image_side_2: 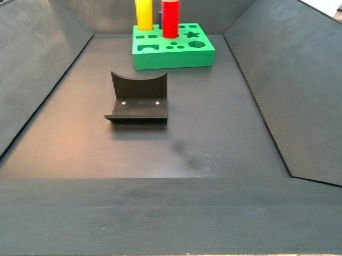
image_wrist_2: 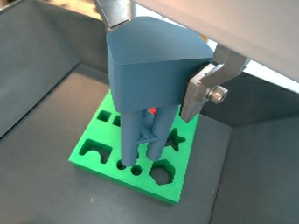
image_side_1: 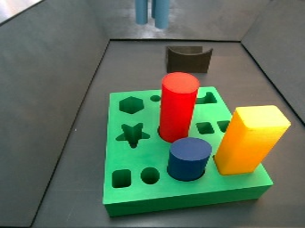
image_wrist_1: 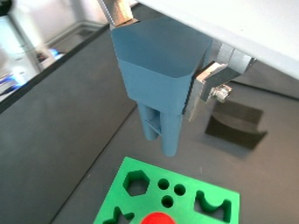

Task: Pick up the 3 prong object. Move up. Place the 3 prong object on the fixture. Regrasp the 3 prong object. Move to above the board. Insert the 3 prong object.
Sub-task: Insert the 3 prong object.

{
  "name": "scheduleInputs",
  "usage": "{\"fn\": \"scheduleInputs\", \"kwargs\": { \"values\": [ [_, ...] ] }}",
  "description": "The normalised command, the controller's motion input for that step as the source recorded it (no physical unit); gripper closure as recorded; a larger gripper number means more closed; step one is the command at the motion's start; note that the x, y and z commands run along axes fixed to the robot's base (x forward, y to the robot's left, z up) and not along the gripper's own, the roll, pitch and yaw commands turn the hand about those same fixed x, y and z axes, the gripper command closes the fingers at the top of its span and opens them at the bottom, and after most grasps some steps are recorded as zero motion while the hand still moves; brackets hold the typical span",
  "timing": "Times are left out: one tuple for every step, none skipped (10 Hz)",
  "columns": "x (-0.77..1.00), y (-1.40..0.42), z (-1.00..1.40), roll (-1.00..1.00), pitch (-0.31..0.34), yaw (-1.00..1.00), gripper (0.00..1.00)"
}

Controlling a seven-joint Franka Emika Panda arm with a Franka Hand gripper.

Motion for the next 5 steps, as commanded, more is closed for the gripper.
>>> {"fn": "scheduleInputs", "kwargs": {
  "values": [
    [0.0,0.0,-0.14,-0.08,0.0,-0.83,1.0],
    [0.08,0.0,-0.21,-0.17,0.0,-0.78,1.0],
    [0.03,0.0,-0.18,-0.26,0.0,-0.77,1.0],
    [0.01,0.0,-0.18,-0.33,0.029,-0.72,1.0],
    [0.0,0.0,-0.19,-0.38,0.027,-0.65,1.0]
  ]
}}
